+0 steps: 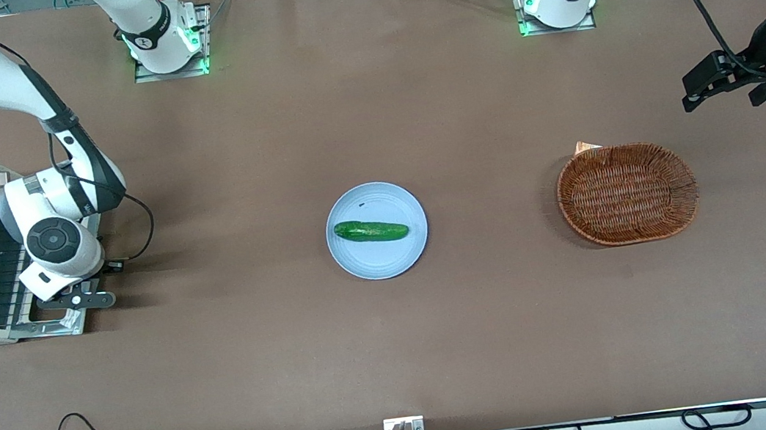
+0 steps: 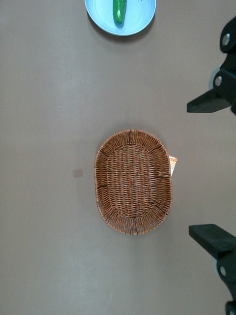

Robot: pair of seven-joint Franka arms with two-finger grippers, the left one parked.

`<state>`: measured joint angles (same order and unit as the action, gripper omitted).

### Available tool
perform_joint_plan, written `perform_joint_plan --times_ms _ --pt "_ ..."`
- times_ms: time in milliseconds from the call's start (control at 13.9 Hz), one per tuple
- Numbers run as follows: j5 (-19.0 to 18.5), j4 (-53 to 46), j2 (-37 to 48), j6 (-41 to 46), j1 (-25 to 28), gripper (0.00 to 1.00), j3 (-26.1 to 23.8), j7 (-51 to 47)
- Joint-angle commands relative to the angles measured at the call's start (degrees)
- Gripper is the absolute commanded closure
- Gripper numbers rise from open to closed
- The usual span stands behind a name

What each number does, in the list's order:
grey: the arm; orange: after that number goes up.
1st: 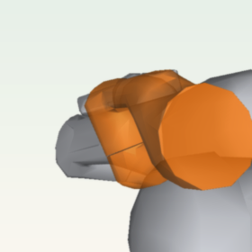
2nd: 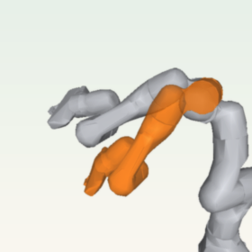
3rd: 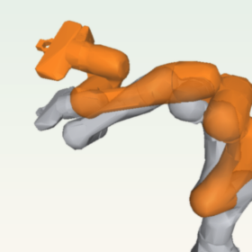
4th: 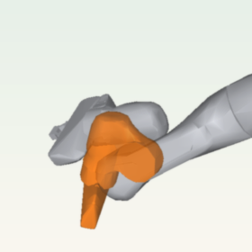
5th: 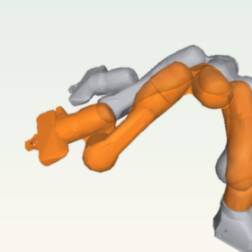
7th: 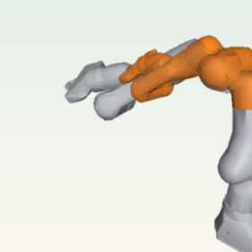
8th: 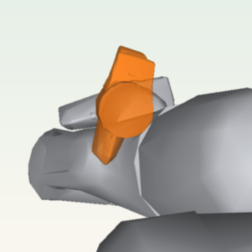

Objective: Open oven door with right arm only

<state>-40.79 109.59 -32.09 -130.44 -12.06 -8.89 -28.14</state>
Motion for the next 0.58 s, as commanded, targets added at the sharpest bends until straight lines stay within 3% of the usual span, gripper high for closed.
perform_joint_plan --times_ms 0,505 --pt "-4.03 -1.57 -0.69 0.8 -2.09 0.98 2.65 0.9" --pt "-3.24 -0.96 -1.4 -1.31 -2.18 0.98 2.65 0.63"
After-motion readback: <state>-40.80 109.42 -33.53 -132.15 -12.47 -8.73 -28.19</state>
